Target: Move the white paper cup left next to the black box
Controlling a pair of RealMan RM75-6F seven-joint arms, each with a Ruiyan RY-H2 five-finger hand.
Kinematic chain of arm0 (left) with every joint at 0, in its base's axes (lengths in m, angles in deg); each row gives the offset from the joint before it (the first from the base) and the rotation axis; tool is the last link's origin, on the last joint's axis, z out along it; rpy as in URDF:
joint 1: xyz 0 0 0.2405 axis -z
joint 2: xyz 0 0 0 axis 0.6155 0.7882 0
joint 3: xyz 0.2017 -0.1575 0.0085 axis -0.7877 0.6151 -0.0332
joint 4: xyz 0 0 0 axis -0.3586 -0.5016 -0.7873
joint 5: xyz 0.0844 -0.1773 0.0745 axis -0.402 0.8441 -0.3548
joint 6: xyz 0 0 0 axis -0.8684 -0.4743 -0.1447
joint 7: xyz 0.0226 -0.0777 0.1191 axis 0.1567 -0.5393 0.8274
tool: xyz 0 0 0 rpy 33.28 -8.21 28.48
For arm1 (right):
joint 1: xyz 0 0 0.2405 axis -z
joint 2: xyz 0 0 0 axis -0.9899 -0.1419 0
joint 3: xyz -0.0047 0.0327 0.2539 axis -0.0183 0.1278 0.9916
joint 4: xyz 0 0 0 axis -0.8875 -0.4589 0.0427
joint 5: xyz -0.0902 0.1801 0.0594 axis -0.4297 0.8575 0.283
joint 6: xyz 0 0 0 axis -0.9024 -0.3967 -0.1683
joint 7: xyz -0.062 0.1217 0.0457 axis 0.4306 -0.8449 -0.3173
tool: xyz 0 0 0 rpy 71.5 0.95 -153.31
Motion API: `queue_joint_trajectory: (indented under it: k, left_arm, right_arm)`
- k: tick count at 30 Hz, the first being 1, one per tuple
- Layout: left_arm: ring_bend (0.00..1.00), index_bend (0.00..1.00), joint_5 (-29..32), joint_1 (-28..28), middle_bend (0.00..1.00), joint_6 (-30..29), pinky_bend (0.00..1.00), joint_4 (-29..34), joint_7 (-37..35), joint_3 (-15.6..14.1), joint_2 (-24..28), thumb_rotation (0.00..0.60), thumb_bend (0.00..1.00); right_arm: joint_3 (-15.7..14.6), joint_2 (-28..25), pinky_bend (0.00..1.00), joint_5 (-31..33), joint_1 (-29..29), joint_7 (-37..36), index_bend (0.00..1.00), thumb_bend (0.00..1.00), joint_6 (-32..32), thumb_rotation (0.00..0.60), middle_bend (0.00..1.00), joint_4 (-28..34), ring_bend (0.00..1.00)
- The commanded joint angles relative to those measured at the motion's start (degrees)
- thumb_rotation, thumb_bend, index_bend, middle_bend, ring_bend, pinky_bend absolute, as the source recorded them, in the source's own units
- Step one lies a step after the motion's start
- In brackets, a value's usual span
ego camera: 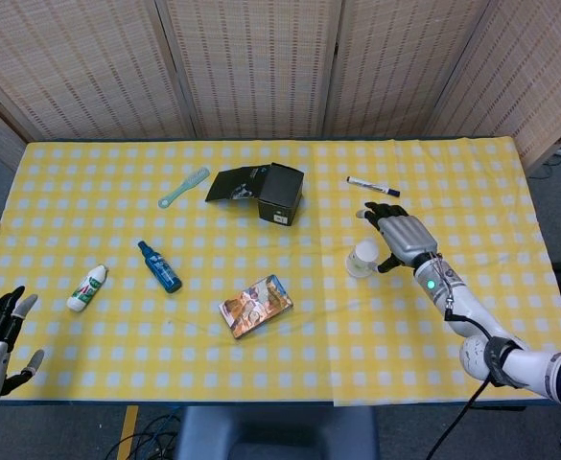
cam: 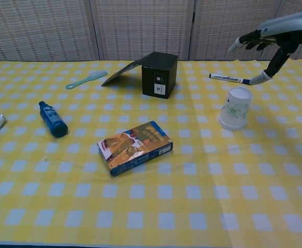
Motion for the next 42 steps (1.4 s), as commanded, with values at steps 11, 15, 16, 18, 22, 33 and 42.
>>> queue_joint_trajectory:
  k: [11,15,16,18,22,33,42]
  left_arm:
    - [0.00,0.00,-0.1,0.0,0.00,0.2,0.24,0.0,-0.1,0.0,0.0,0.600,0.34]
    - [0.00,0.00,0.3,0.1,0.00,0.5,0.24,-0.2,-0.6,0.2,0.0,0.600,0.34]
    - [0.00,0.00,0.4,0.1,0.00,0.5,0.24,-0.2,-0.7,0.2,0.0,0.600,0.34]
    - [0.00,0.00,0.4,0.1,0.00,0.4,0.24,-0.3,-0.7,0.3,0.1,0.600,0.34]
    - [0.00,0.00,0.2,0.1,0.00,0.4,0.24,-0.3,-0.8,0.2,0.1,0.600,0.34]
    - [0.00,0.00,0.6,0.2,0.00,1.0,0.24,-0.4,-0.6,0.3,0.0,0.600,0.34]
    - [0.00,0.00,0.8,0.4,0.00,1.5,0.24,-0.5,-0.5,0.4,-0.2,0.600,0.34]
  right_arm:
    - [-4.7,5.0,0.00,4.8,-4.1,0.8,0.12,0.24,1.1,0.600,0.00,-6.1,0.00]
    - [-5.2,6.1,0.00,4.5,-4.6,0.1,0.15,0.24,1.3,0.600,0.00,-7.3,0.00]
    - [-5.3,6.2,0.00,4.4,-4.6,0.0,0.16,0.24,1.3,0.600,0.00,-7.5,0.00]
    - [-5.6,6.5,0.00,4.2,-4.8,-0.2,0.17,0.24,1.1,0.600,0.00,-7.7,0.00]
    - [-6.1,7.0,0.00,4.2,-5.1,-0.5,0.19,0.24,1.0,0.600,0.00,-8.3,0.00]
    - [-7.4,8.1,0.00,4.4,-5.3,-1.7,0.21,0.24,1.7,0.600,0.00,-11.1,0.00]
    - [-7.1,9.5,0.00,3.3,-5.5,-3.4,0.27,0.24,2.2,0.600,0.00,-13.2,0.00]
